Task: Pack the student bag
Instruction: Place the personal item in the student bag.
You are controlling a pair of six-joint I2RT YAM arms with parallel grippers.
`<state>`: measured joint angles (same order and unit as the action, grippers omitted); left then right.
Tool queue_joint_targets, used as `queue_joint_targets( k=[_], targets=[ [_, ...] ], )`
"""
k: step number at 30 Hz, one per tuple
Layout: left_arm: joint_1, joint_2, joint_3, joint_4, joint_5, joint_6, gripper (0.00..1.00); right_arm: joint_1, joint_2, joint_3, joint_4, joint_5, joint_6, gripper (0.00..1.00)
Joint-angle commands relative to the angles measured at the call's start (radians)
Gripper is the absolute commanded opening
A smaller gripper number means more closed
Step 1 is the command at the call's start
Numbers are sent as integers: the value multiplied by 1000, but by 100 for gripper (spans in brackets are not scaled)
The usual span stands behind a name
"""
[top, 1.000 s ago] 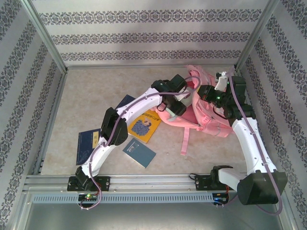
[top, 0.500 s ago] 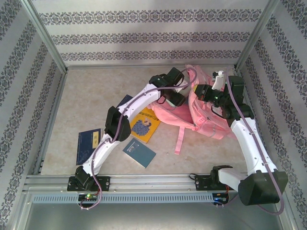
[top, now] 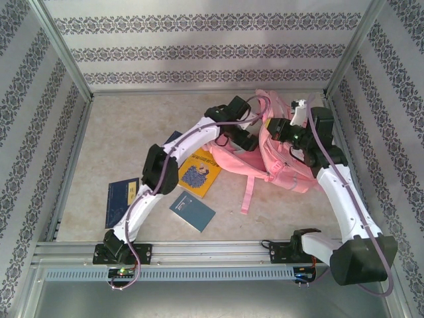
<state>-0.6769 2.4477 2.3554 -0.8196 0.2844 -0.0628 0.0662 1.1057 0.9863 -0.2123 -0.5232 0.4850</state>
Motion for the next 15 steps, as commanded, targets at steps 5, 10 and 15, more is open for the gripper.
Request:
queue_joint_targets(
  k=[5, 10, 15],
  targets=[
    [120, -357, -363, 211, -64, -247, 96, 38, -120, -105, 85, 175, -23, 0],
    [201, -263, -319, 38, -135, -346, 95, 61, -182, -176, 74, 219, -14, 0],
    [205, -165, -318, 51, 65, -375, 90, 65, -207, -226, 68, 233, 3, 0]
  ],
)
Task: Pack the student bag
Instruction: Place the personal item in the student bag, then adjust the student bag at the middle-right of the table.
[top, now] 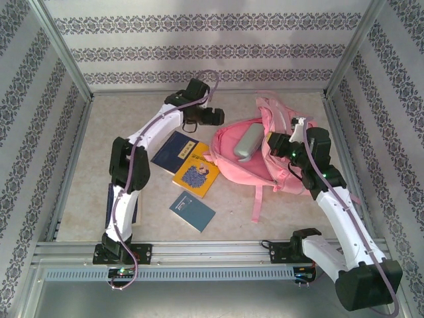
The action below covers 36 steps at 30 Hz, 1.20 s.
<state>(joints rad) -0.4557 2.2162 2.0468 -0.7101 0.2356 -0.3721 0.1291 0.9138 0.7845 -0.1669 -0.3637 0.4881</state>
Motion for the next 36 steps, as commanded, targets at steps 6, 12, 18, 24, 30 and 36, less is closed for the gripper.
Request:
queue_joint_targets(
  k=[6, 12, 18, 24, 30, 36],
  targets=[
    [-33, 118, -38, 24, 265, -123, 79, 3, -13, -36, -19, 96, -11, 0],
    [-41, 113, -83, 105, 359, -170, 26, 4, 11, -18, -66, 164, -43, 0],
    [-23, -59, -347, 397, 376, -348, 0, 28, 95, 58, -208, 324, -89, 0],
    [-24, -263, -640, 778, 396, -593, 0, 125, 164, 127, -306, 398, -167, 10],
    [-117, -342, -707, 825, 343, -626, 0, 284, 303, 246, -401, 474, -251, 36],
    [-176, -376, -727, 810, 300, -610, 0, 404, 483, 418, -503, 543, -338, 45]
  ],
)
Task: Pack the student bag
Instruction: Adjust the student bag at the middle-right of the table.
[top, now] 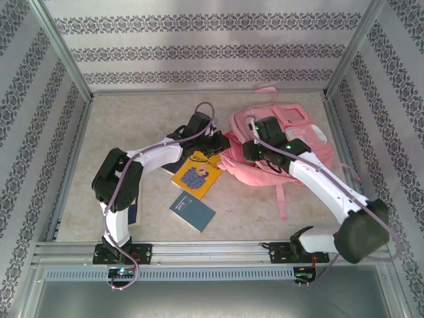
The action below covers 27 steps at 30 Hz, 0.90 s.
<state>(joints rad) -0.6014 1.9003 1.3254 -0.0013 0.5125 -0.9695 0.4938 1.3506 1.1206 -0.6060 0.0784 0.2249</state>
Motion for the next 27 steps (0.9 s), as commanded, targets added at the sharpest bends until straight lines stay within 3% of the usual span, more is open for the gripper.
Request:
queue_joint_targets(
  k=[1, 7, 9, 11, 13, 19, 20, 23, 27],
  targets=[
    [-34, -64, -10, 105, 20, -14, 0, 56, 79, 117, -89, 124, -93, 46],
    [-53, -94, -47, 125, -4, -20, 0, 84, 238, 257, -180, 219, -163, 44],
    [-58, -103, -62, 129, -11, -20, 0, 84, 276, 283, -194, 231, -179, 34],
    [-62, -116, -84, 135, -25, -28, 0, 84, 294, 312, -211, 244, -183, 12],
    [-61, -132, -117, 144, -47, -32, 0, 78, 272, 324, -203, 250, -193, 0],
    [-61, -153, -164, 110, -74, -2, 0, 16, 143, 373, -188, 214, -192, 0],
    [-61, -152, -154, 80, -69, 17, 6, -3, 122, 373, -182, 191, -183, 0],
    [-61, -202, -125, -56, -127, 102, 49, -52, 76, 350, -166, 117, -135, 0],
    [-58, -333, -107, -264, -224, 247, 76, -82, 32, 280, -123, 85, -91, 0]
  ],
)
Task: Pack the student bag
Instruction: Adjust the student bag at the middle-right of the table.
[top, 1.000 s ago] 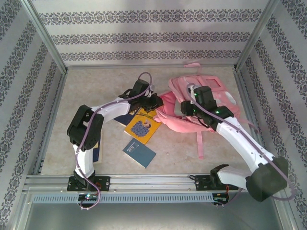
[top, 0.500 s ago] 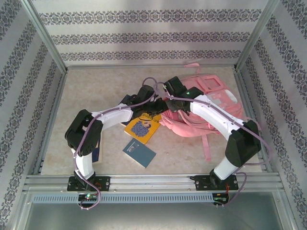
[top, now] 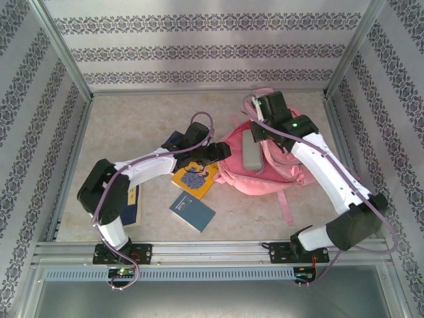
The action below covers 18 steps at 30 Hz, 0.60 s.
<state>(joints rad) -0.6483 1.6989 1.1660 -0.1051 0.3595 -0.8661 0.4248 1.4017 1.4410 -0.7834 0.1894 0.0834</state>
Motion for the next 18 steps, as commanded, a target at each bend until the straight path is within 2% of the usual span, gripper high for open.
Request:
queue_joint_targets(
  k=[1, 3, 7, 12, 16, 18],
  targets=[
    [-11, -156, 60, -219, -90, 171, 79, -15, -25, -53, 59, -39, 60, 0],
    [-11, -215, 63, -369, -159, 198, 86, -17, -29, -72, 61, -63, 81, 0],
    [-10, -309, 12, -580, -237, 148, 100, -16, -47, -120, 99, -129, 142, 0],
    [-3, -365, -61, -742, -319, 167, 100, 8, -59, -202, 159, -186, 213, 0],
    [31, -385, -154, -729, -351, 195, 100, 28, -32, -248, 145, -106, 187, 1],
    [50, -385, -201, -699, -355, 190, 100, 45, -41, -255, 132, -73, 168, 34]
  ],
)
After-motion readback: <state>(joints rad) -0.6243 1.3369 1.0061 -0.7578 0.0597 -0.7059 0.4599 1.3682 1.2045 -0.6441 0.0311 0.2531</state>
